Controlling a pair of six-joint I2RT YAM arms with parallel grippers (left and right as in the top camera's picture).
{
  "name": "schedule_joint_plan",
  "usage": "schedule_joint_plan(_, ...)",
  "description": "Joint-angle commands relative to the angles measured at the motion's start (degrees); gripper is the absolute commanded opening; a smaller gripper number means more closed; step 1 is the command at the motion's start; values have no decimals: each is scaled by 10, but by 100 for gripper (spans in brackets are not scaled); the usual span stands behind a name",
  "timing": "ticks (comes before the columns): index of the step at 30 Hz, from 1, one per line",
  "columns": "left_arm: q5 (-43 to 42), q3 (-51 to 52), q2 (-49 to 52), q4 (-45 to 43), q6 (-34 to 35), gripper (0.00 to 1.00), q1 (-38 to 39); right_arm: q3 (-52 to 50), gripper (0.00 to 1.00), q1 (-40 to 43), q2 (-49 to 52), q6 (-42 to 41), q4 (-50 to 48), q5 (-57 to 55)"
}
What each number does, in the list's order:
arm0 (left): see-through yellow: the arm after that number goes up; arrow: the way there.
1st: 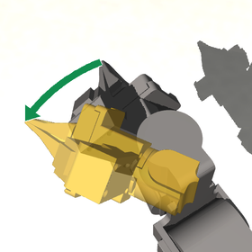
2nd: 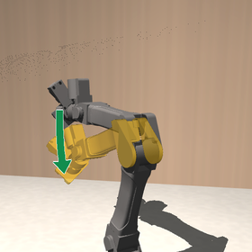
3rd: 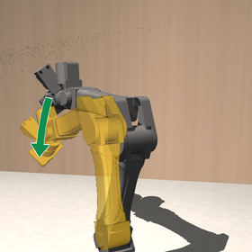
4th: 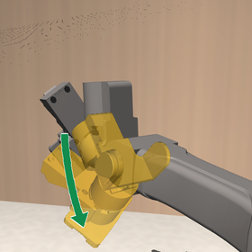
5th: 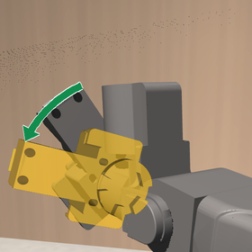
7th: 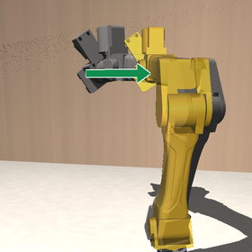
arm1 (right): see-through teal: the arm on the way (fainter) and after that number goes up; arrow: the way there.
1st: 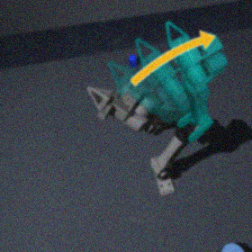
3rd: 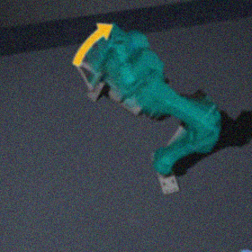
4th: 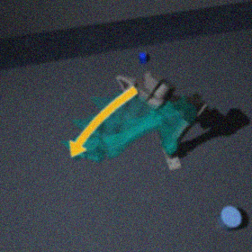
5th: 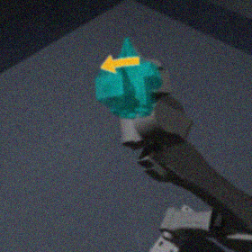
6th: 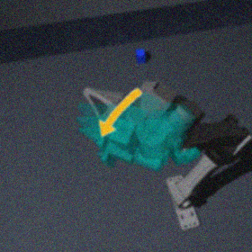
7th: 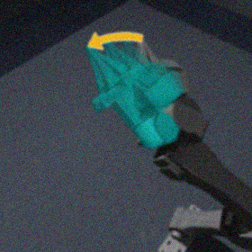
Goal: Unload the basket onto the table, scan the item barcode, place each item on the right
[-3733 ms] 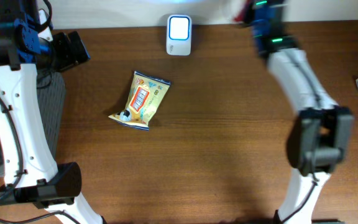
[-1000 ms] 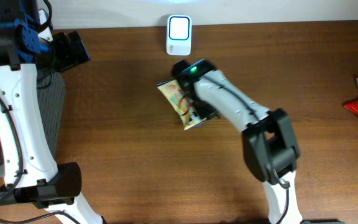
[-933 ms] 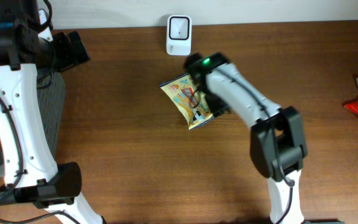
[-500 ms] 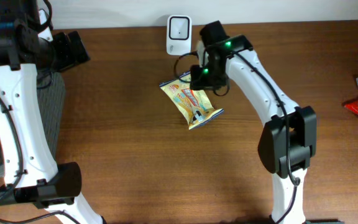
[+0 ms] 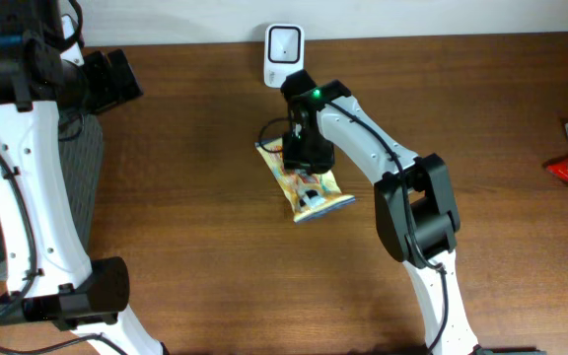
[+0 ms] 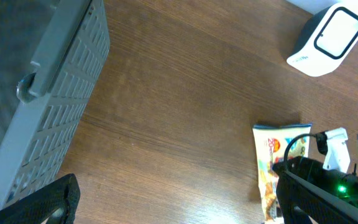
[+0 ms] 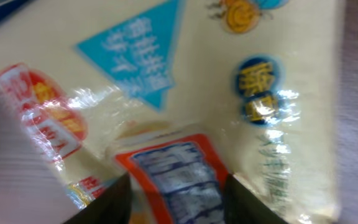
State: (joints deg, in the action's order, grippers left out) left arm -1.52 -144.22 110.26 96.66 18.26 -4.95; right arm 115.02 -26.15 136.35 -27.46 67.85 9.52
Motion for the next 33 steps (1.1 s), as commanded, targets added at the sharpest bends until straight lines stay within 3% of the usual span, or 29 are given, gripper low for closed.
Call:
schedule_joint_plan(1,2,-3,-1,0,6,99,-4,18,51,3,-8,79,43,-176)
schedule_joint_plan(4,2,-3,-1,0,6,99,-4,78,56,2,-10,120,104,-210)
schedule_joint_plan(10,2,-3,-1,0,6,99,-4,146,57,-2,-10,120,282,-90)
schedule_joint_plan(17,2,-3,-1,0,6,99,-4,36,57,-19,-9,120,220,-64)
schedule_joint_plan(18,2,-3,-1,0,6,99,-4,14,58,-20,-9,120,204,-73)
schedule_joint_plan(20,2,-3,-1,0,6,99,-4,-27,70,-19,-9,96,193,-127)
schedule_joint_plan(23,2,-3,-1,0,6,99,-4,-63,71,-4,-9,69,200,-247)
schedule_joint_plan(27,2,-3,-1,0,6,99,-4,-37,76,48,-10,68,230,-358)
schedule_joint_plan(29,2,-3,-1,0,6,99,-4,-1,76,68,-10,68,244,-310)
schedule_joint_plan(33,2,-3,-1,0,6,99,-4,76,76,85,-10,97,249,-86)
